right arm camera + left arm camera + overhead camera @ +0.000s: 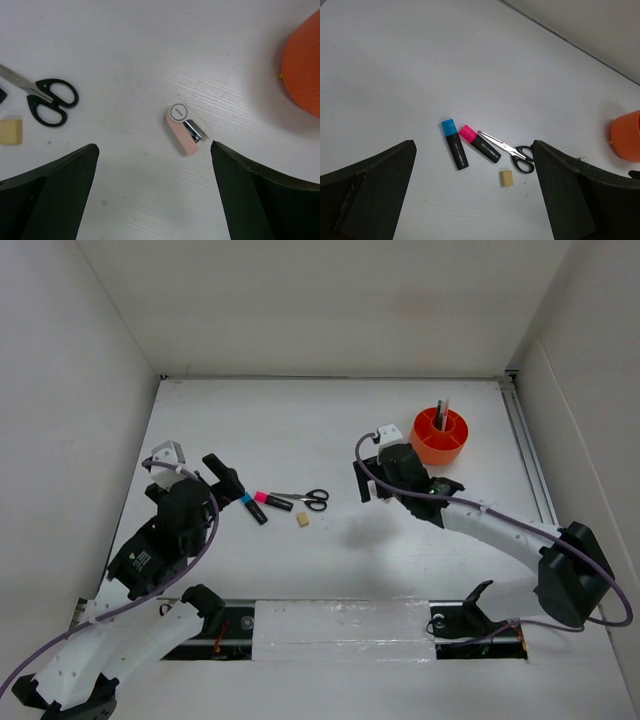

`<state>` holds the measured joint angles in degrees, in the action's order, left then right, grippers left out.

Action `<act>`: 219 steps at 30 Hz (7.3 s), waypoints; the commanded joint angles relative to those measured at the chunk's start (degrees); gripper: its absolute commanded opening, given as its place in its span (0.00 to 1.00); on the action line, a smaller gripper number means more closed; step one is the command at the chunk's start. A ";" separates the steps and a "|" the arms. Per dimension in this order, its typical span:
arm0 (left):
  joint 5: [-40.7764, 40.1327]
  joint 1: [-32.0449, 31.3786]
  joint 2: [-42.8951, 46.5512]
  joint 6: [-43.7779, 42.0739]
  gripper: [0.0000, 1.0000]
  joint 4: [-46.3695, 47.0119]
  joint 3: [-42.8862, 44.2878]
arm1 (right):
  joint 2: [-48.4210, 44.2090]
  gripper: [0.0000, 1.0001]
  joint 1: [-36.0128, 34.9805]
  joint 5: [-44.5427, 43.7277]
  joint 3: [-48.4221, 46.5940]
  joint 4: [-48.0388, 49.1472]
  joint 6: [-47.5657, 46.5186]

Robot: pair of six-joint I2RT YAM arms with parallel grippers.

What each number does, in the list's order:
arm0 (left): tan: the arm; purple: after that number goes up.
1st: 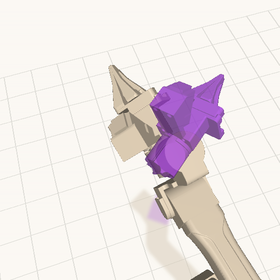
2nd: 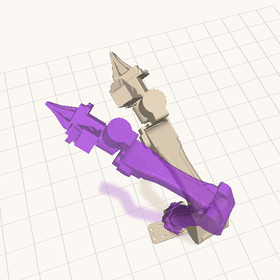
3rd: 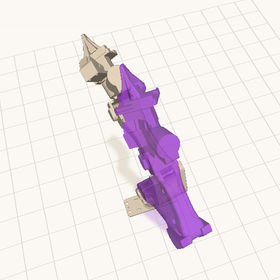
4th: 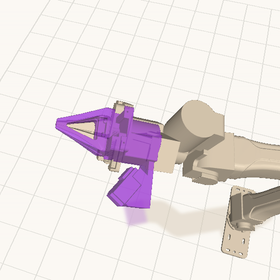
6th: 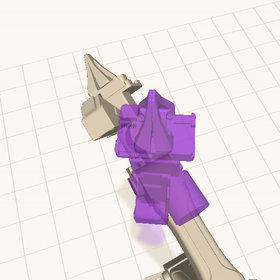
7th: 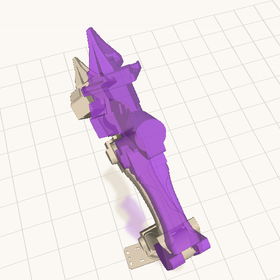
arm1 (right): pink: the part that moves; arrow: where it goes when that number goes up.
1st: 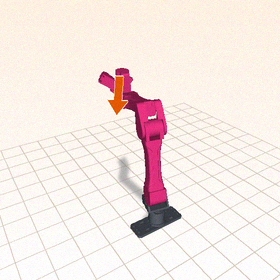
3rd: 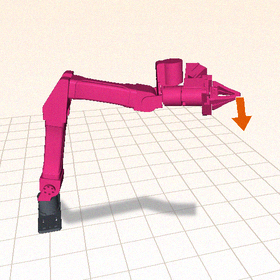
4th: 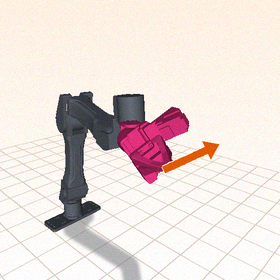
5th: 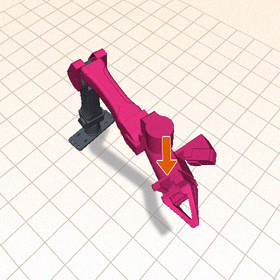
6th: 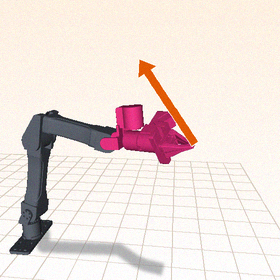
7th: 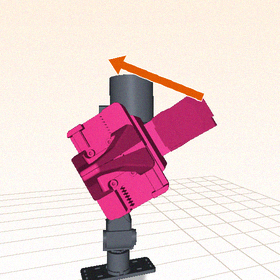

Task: Sort the stationery into containers
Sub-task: Pick up the stapler from the center of the board, then place the stapler in the storage box.

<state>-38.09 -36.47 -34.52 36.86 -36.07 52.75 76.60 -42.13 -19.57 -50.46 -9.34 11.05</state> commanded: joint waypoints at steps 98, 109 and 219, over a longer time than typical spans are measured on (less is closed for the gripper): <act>8.99 0.26 0.60 -5.57 1.00 5.93 -0.11 | 13.12 0.00 50.56 17.82 -26.97 -11.40 -2.08; 8.99 0.26 0.60 -5.57 1.00 5.93 -0.11 | 17.97 0.00 48.63 15.71 -31.02 -13.60 -2.08; 8.99 0.26 1.65 -6.10 1.00 5.93 -0.11 | 23.60 0.39 46.96 21.51 -29.52 -14.04 -3.14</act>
<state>-28.93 -36.47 -33.21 31.51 -32.36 52.75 99.92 5.21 2.35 -78.70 -24.01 8.78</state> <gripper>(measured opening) 0.996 0.398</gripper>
